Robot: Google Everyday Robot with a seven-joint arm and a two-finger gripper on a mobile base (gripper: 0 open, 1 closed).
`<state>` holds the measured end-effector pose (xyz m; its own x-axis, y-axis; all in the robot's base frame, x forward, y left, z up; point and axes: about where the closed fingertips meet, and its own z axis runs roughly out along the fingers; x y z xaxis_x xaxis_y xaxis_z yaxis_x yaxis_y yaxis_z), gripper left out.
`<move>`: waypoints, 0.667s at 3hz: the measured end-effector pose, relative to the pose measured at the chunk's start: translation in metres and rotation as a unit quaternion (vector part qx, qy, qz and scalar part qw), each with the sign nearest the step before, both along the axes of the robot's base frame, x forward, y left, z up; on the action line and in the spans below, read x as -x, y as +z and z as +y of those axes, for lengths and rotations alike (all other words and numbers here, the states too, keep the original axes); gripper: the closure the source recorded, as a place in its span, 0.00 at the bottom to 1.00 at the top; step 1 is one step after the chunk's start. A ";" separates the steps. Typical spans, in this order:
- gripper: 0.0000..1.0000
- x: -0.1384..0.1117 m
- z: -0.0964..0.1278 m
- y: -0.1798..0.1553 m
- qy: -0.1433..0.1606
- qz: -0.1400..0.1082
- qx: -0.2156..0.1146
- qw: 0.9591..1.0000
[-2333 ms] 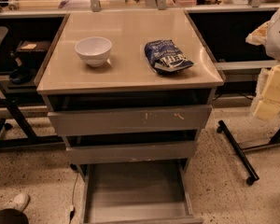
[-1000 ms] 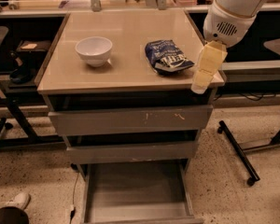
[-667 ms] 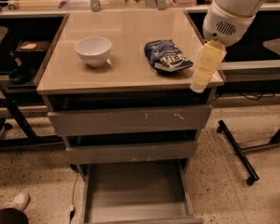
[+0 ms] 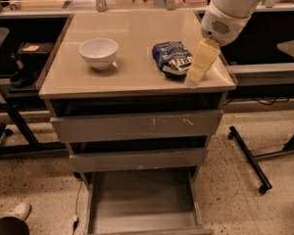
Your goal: Place blue chip bag into bottom drawer
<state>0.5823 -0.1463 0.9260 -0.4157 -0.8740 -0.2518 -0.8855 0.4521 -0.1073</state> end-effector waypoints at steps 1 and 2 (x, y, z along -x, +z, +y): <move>0.00 -0.032 0.007 -0.007 -0.030 -0.003 -0.005 1.000; 0.00 -0.059 0.019 -0.014 -0.053 -0.001 -0.005 0.999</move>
Offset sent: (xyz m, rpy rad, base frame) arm 0.0822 0.0286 -0.0196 -0.0034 0.0217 -0.1576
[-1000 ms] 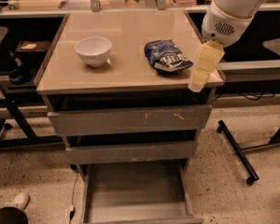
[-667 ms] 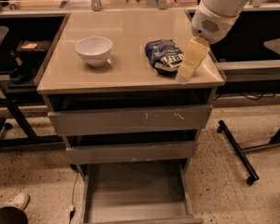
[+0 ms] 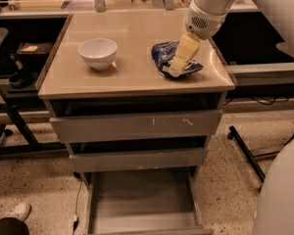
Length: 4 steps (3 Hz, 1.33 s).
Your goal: Place blue chip bag into bottom drawer
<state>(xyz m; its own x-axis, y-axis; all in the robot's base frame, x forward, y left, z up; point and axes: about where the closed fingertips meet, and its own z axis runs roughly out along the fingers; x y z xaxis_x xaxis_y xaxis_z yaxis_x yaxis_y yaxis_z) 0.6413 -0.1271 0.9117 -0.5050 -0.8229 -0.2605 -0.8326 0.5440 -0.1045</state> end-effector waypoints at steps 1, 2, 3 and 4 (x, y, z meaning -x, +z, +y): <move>0.00 0.000 0.000 0.000 0.000 0.000 0.000 1.000; 0.00 -0.021 0.011 -0.020 -0.029 0.004 -0.011 1.000; 0.00 -0.050 0.018 -0.045 -0.064 0.014 -0.017 0.998; 0.00 -0.073 0.023 -0.064 -0.085 0.027 -0.023 0.996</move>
Offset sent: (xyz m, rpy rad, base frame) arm 0.0549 0.0285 -0.0507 0.0585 0.0268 -0.1631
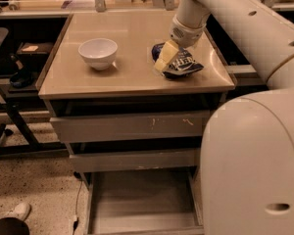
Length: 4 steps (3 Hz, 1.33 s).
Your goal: Place blue chip bag into bottom drawer
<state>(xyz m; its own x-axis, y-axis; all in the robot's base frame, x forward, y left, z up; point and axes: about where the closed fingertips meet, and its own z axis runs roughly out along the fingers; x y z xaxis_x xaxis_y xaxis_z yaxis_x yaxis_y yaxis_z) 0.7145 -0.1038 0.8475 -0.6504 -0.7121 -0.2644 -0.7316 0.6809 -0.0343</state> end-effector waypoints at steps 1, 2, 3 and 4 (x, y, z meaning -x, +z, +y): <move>0.00 -0.017 0.002 -0.013 -0.012 0.005 -0.001 1.000; 0.00 -0.027 0.002 -0.026 -0.019 0.014 -0.003 1.000; 0.19 -0.028 0.002 -0.027 -0.020 0.013 -0.004 1.000; 0.41 -0.028 0.002 -0.027 -0.020 0.013 -0.004 1.000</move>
Offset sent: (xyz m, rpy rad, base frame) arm 0.0393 -0.0034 -0.0316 0.0091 0.0507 -0.0606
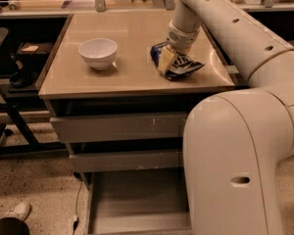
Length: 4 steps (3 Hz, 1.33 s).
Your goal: Place blue chip bag into bottom drawer
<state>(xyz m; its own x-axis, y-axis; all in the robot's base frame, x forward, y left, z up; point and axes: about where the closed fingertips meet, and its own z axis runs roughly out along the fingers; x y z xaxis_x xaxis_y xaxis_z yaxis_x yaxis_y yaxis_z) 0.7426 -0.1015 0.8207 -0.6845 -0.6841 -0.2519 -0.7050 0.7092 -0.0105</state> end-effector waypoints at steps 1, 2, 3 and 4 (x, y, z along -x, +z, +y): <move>0.64 0.000 0.000 0.000 0.000 0.000 0.000 1.000; 0.88 0.000 0.000 0.000 0.000 0.000 0.000 1.000; 1.00 0.000 0.000 0.005 0.000 0.000 0.000 1.000; 1.00 0.026 -0.012 0.024 0.020 -0.010 -0.030 0.999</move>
Offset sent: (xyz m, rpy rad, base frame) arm 0.0000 0.0000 0.0000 0.0000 0.0000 0.0000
